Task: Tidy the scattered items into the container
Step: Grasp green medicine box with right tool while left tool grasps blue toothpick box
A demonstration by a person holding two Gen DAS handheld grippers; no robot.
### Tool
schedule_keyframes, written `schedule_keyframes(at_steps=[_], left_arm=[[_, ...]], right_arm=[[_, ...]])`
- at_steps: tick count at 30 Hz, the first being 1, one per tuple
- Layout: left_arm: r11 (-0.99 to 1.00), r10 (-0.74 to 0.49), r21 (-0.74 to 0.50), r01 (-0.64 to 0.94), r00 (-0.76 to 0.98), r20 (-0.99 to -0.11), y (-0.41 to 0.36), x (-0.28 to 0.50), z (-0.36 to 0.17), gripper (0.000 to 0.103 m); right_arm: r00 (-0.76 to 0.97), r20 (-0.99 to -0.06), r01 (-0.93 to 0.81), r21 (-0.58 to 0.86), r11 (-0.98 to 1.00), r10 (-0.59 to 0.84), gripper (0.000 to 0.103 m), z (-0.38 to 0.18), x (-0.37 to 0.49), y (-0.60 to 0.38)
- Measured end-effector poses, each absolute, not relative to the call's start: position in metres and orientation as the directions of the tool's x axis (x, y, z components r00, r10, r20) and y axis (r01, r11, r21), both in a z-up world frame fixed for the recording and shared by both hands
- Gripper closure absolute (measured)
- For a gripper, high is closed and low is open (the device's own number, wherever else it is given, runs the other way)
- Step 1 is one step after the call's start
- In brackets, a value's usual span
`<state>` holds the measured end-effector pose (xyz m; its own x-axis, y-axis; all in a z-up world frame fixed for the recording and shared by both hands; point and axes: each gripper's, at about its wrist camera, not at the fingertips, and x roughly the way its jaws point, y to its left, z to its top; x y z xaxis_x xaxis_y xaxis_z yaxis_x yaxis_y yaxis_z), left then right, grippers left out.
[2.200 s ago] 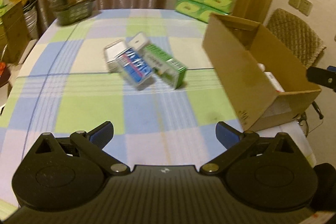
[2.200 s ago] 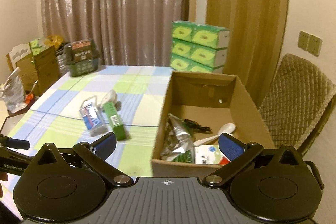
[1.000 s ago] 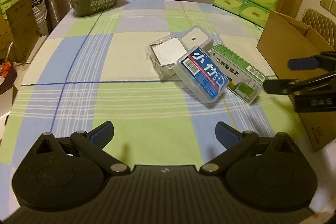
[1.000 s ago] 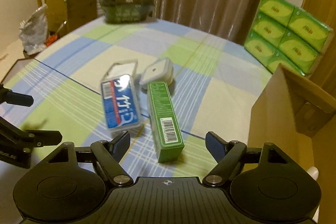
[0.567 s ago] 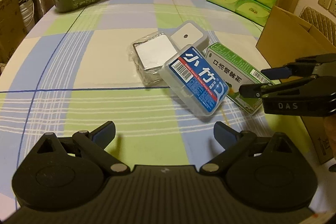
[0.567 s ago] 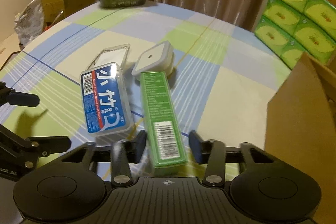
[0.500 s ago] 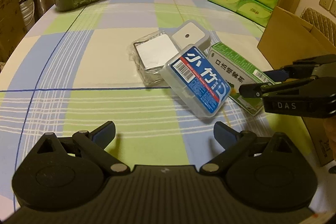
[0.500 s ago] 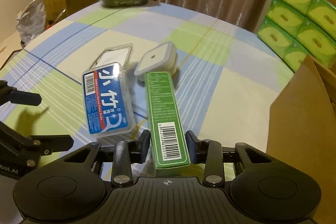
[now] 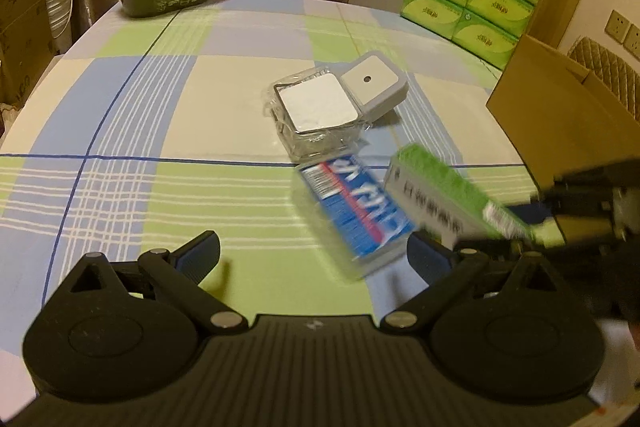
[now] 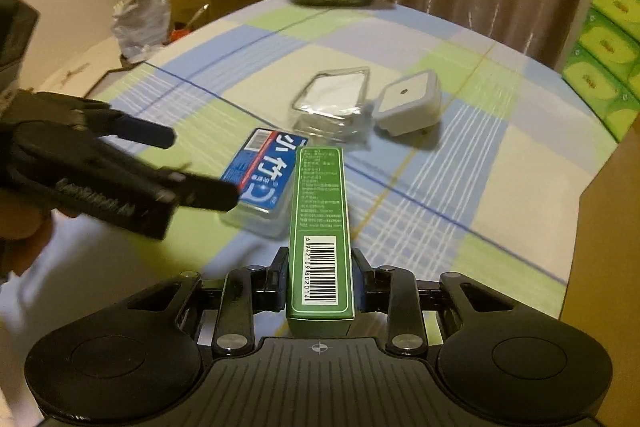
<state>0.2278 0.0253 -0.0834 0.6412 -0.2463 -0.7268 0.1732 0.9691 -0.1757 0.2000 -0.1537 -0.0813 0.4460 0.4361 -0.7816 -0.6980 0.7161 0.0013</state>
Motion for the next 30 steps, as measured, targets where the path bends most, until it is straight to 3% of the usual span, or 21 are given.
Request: schedule_keyframes(at_steps=[7,12,14,16,20,27,30], left_arm=[[0.968,-0.25,-0.182,0.172,0.636,-0.73,0.017,0.236,-0.083,0.01],[0.972,-0.232,-0.15,0.183,0.619,-0.75,-0.006,0.253,-0.089,0.012],[0.975,-0.207,-0.113,0.191,0.603,-0.771,-0.014,0.26,-0.094,0.018],[0.977,-0.183,-0.079,0.197,0.593,-0.784,-0.019,0.264,-0.099,0.036],[0.973,-0.178,-0.053,0.225,0.581,-0.795,-0.021,0.263,-0.1,0.049],[0.96,-0.181,-0.019,0.281,0.564,-0.806,-0.017,0.225,-0.091,0.05],[0.955,-0.188,-0.018,0.297,0.555,-0.81,-0.014,0.201,-0.088,0.05]], right_arm=[[0.546,-0.751,-0.502,0.061,0.863,0.371,0.076,-0.075,0.204,-0.176],[0.551,-0.751,-0.486,0.065,0.872,0.363,0.076,-0.079,0.205,-0.181],[0.548,-0.756,-0.486,0.061,0.872,0.358,0.076,-0.08,0.205,-0.183],[0.54,-0.766,-0.494,0.047,0.868,0.349,0.075,-0.082,0.204,-0.185],[0.53,-0.78,-0.518,0.01,0.855,0.331,0.075,-0.087,0.202,-0.182],[0.528,-0.79,-0.524,-0.016,0.852,0.31,0.07,-0.091,0.207,-0.176],[0.513,-0.802,-0.51,0.0,0.86,0.305,0.075,-0.091,0.208,-0.178]])
